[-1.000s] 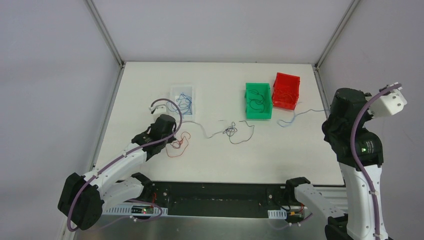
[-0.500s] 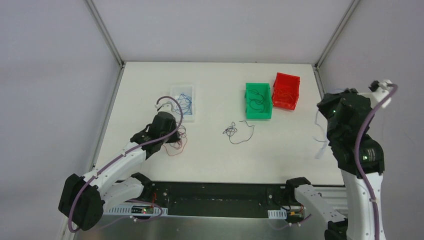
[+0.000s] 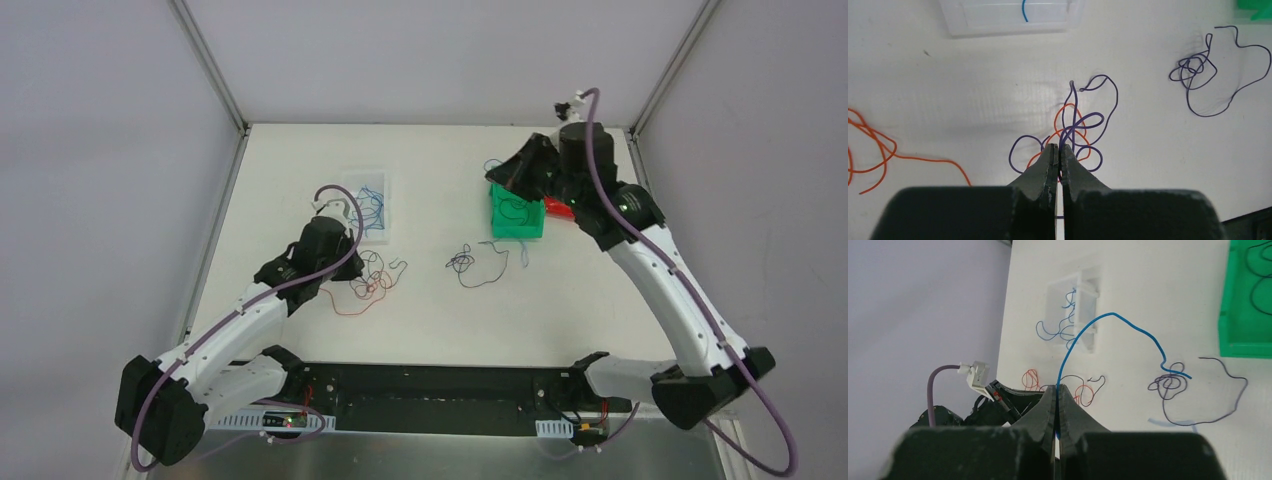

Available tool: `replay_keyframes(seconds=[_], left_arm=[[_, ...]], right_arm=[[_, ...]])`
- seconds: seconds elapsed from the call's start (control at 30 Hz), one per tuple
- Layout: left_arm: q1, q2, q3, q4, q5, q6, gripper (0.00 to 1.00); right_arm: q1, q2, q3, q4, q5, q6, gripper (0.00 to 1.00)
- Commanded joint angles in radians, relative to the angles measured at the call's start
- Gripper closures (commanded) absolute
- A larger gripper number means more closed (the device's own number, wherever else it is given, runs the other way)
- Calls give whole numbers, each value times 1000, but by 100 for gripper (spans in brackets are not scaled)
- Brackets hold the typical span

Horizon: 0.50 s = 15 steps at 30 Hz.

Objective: Untangle the cables

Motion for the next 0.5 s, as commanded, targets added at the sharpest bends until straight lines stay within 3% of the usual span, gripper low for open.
replay_keyframes(seconds=[0.0, 0.23, 0.47], left_arm=[[5, -61, 24, -90, -103, -34, 100], [6, -121, -13, -117, -106, -77, 100], [5, -167, -34, -122, -131, -73, 100]], right_arm=[[96, 119, 151, 111, -45, 6, 100], [236, 343, 352, 155, -38, -1, 100], [299, 582, 564, 216, -66, 30, 100]])
